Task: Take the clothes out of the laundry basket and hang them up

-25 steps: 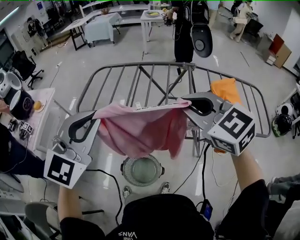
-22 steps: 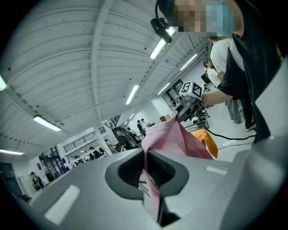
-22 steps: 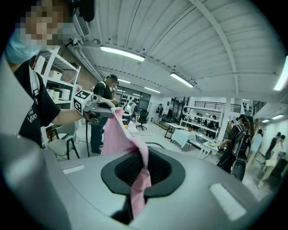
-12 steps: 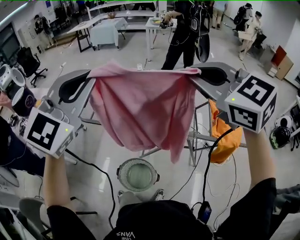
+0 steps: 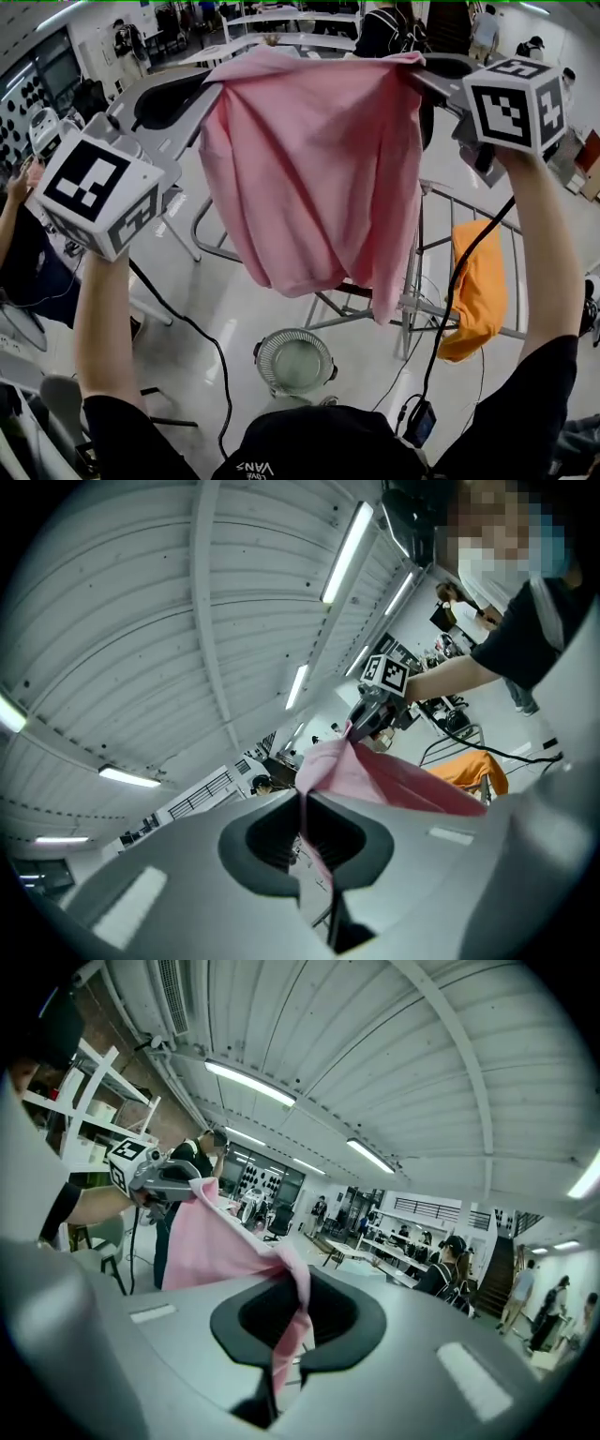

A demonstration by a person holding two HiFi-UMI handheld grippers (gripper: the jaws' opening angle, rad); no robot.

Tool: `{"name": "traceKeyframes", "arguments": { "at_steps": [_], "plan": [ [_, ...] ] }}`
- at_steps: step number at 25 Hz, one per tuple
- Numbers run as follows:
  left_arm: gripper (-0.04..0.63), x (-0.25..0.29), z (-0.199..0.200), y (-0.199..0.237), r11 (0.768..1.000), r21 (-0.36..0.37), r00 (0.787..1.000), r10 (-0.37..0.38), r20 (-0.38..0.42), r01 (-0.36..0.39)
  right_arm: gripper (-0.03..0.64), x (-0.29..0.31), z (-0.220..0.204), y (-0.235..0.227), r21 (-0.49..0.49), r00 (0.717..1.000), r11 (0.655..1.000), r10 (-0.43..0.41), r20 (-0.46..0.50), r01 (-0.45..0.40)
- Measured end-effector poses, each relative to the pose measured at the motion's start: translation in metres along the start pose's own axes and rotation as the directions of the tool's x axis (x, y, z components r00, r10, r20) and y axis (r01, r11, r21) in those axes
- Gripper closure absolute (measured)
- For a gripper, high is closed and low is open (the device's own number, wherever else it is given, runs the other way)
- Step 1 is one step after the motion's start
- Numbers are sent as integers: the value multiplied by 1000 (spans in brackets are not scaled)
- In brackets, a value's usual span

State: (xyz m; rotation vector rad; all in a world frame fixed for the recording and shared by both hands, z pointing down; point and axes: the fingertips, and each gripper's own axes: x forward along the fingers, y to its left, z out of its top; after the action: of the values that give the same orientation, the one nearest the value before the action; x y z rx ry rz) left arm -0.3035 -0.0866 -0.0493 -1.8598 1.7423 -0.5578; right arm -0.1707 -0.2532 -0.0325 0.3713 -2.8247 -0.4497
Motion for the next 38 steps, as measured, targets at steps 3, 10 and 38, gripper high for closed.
{"name": "traceKeyframes", "arguments": {
  "at_steps": [3,10,38],
  "plan": [
    [580,-3,1,34,999,22,1000,23,0,-23,596,34,26,-9,3,1000,1000,-20,-3,20],
    [580,17,-5,59,997,30,998,67,15,-67,594,81,42,-42,-32,998,997,-65,9,66],
    [580,124,-117,-179,969,-170,962,135,-236,-177,594,211,-161,-70,-90,946,946,300,-122,-312]
  ]
}}
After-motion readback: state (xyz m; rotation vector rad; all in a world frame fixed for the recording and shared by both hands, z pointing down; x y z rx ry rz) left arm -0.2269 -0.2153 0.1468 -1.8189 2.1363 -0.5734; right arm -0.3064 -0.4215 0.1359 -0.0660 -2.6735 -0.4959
